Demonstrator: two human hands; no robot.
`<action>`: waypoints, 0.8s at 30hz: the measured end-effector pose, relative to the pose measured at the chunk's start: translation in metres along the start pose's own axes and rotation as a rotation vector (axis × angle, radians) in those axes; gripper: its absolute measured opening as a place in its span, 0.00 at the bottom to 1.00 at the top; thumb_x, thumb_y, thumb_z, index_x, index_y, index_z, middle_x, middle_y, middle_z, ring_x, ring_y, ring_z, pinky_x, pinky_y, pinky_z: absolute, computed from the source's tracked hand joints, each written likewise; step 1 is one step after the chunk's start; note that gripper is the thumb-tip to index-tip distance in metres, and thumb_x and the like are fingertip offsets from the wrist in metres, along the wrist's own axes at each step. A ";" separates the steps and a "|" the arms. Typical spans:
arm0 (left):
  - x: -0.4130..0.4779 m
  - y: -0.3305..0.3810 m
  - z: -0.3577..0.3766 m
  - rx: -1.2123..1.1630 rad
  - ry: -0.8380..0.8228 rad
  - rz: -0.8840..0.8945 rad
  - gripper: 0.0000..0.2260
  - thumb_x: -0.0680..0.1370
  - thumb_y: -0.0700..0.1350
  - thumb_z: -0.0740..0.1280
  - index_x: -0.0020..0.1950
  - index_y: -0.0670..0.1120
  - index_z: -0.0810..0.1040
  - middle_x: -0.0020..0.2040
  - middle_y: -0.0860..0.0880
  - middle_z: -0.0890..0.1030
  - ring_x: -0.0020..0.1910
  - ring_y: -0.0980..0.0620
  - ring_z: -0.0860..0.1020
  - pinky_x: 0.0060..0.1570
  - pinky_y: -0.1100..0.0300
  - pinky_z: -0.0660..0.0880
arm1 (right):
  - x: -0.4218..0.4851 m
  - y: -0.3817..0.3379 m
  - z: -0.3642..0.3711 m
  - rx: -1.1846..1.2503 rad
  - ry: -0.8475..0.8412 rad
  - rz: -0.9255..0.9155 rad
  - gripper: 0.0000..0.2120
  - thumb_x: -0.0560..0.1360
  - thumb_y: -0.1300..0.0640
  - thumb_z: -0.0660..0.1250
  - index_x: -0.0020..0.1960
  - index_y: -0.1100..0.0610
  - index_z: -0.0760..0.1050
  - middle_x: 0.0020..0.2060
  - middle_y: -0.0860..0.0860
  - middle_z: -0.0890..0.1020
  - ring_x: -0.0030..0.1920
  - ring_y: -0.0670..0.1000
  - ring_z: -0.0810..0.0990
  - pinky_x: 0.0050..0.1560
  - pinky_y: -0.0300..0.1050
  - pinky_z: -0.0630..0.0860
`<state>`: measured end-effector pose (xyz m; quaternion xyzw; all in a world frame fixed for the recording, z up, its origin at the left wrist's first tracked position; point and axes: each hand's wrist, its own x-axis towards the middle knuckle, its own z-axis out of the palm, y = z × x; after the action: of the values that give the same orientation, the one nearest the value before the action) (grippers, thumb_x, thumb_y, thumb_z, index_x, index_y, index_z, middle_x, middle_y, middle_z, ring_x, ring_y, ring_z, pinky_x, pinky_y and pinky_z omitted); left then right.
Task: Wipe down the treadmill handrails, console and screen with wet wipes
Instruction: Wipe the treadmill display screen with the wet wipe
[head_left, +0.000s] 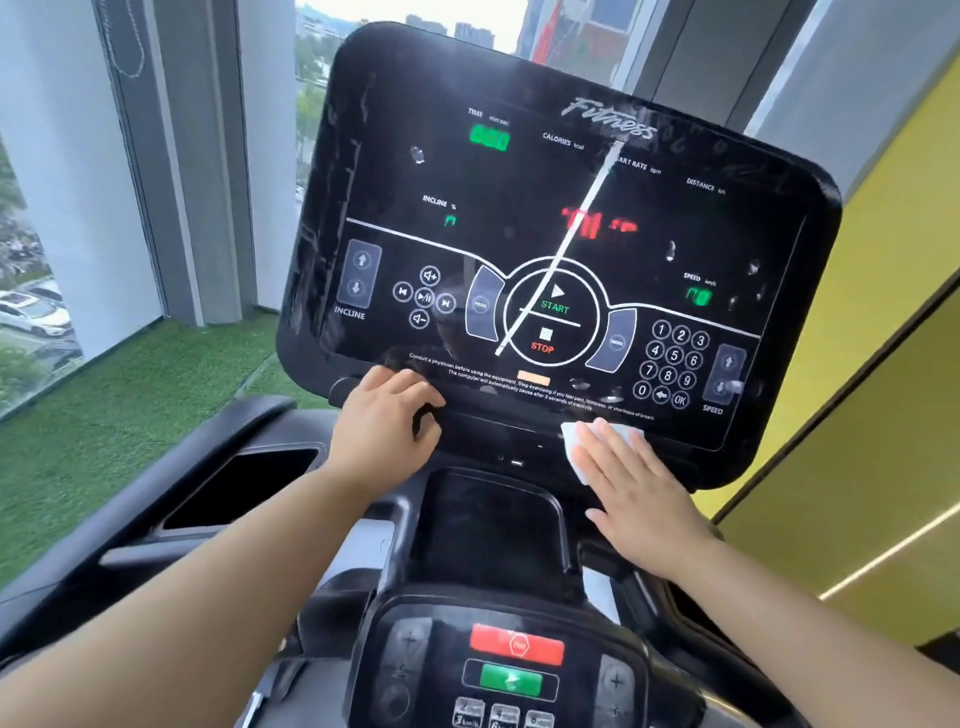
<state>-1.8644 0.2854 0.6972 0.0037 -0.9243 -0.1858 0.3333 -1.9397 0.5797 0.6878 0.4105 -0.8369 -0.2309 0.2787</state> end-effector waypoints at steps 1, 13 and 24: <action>0.000 0.000 0.001 0.004 0.007 0.001 0.15 0.69 0.48 0.56 0.41 0.46 0.82 0.40 0.51 0.82 0.38 0.43 0.76 0.46 0.64 0.65 | 0.002 -0.003 0.000 0.000 -0.009 0.012 0.48 0.63 0.46 0.77 0.73 0.61 0.56 0.73 0.57 0.59 0.73 0.59 0.58 0.74 0.56 0.45; -0.002 0.004 0.001 0.047 -0.017 0.008 0.16 0.67 0.48 0.56 0.42 0.44 0.81 0.39 0.49 0.81 0.39 0.42 0.76 0.46 0.62 0.65 | 0.016 -0.014 0.003 -0.012 0.016 -0.096 0.50 0.66 0.46 0.75 0.75 0.59 0.48 0.75 0.52 0.57 0.74 0.58 0.57 0.74 0.57 0.46; -0.001 0.006 0.001 0.060 -0.049 0.012 0.15 0.67 0.47 0.56 0.41 0.43 0.80 0.39 0.49 0.80 0.38 0.42 0.76 0.46 0.61 0.65 | 0.036 -0.031 0.004 -0.071 0.062 -0.113 0.46 0.69 0.43 0.72 0.76 0.58 0.51 0.74 0.51 0.56 0.74 0.58 0.55 0.74 0.58 0.45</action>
<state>-1.8630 0.2910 0.6980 0.0037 -0.9374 -0.1560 0.3113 -1.9431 0.5339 0.6755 0.4541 -0.7945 -0.2631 0.3055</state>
